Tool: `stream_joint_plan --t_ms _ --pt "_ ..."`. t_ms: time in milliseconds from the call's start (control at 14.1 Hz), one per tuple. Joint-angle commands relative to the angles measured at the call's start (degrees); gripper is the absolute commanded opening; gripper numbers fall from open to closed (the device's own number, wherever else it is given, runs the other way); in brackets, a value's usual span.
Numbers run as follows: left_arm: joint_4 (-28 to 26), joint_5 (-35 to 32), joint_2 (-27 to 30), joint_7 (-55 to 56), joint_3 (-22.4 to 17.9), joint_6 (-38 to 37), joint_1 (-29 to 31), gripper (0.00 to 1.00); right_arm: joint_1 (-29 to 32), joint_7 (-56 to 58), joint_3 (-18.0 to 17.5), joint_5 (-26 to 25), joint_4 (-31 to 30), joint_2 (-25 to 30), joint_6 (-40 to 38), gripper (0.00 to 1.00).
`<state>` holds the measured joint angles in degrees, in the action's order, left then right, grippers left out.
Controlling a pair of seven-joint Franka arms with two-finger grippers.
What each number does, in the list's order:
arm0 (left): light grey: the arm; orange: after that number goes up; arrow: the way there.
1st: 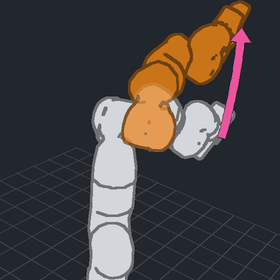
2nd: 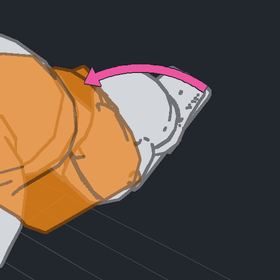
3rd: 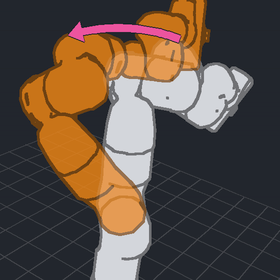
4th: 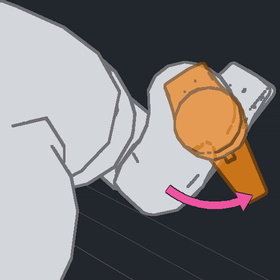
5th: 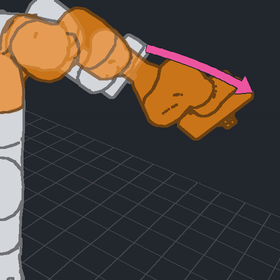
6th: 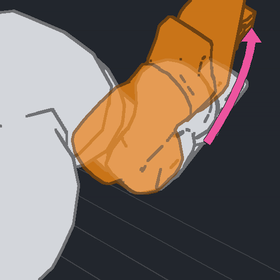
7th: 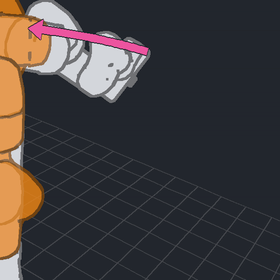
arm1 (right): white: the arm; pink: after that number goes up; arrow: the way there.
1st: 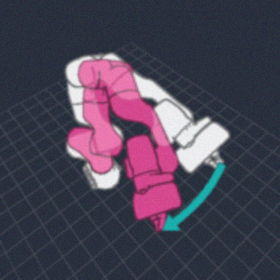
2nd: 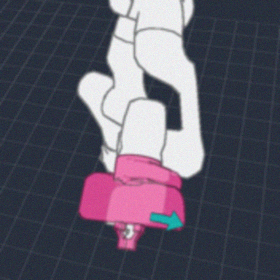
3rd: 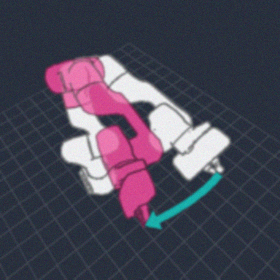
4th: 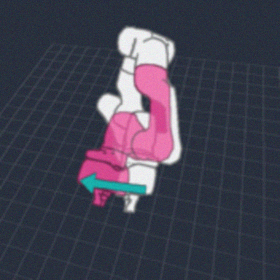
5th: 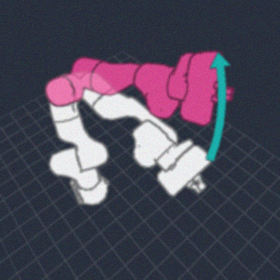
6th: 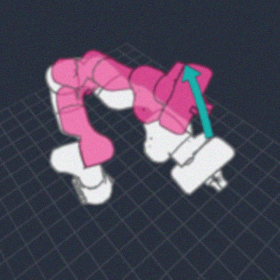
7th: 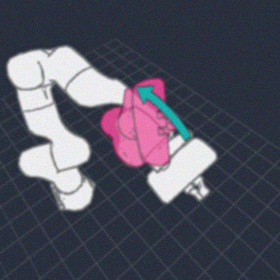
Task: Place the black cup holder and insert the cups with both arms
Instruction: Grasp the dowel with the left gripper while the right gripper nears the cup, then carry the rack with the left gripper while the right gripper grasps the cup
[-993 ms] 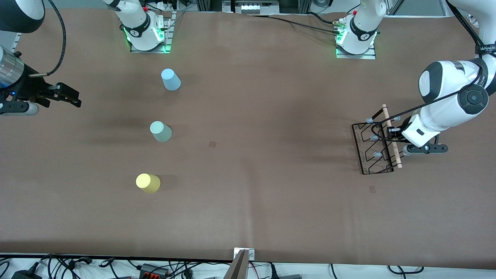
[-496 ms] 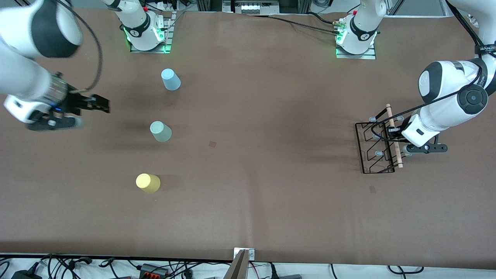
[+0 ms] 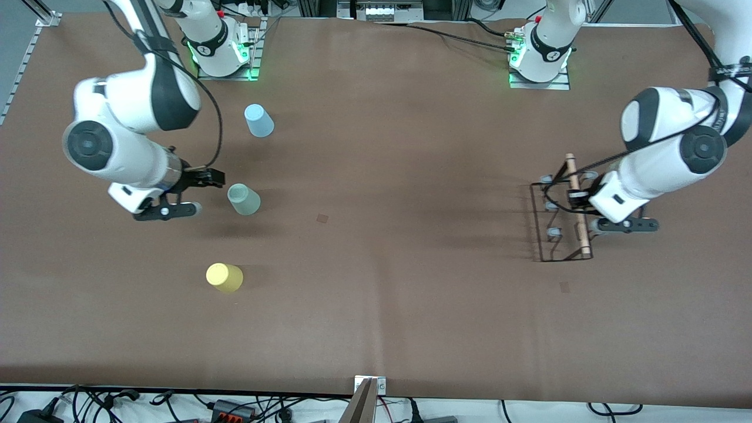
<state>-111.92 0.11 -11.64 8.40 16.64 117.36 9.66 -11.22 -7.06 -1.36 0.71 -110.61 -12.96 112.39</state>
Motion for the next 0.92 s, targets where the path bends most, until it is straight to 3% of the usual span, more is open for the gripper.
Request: stream_joint_plan --t_ms 0,284,567,851 --pt "7.0 1.0 -1.8 6.3 5.2 -6.9 -2.1 0.01 -1.6 -4.0 0.2 0.8 -6.2 1.7 6.4 1.0" --pt "15.5 1.3 -7.4 11.4 6.0 -10.4 -11.1 0.0 -4.0 -9.9 0.2 0.8 -11.6 -0.6 16.8 1.0" --pt "23.8 2.5 -13.7 27.9 5.9 -10.3 -22.7 0.0 -3.9 -12.4 0.2 0.8 -12.3 -4.2 19.3 1.0" --pt "25.7 2.8 -17.6 31.2 5.9 -8.6 -29.0 0.0 -3.5 -14.6 0.2 0.8 -12.2 -6.5 21.4 1.0"
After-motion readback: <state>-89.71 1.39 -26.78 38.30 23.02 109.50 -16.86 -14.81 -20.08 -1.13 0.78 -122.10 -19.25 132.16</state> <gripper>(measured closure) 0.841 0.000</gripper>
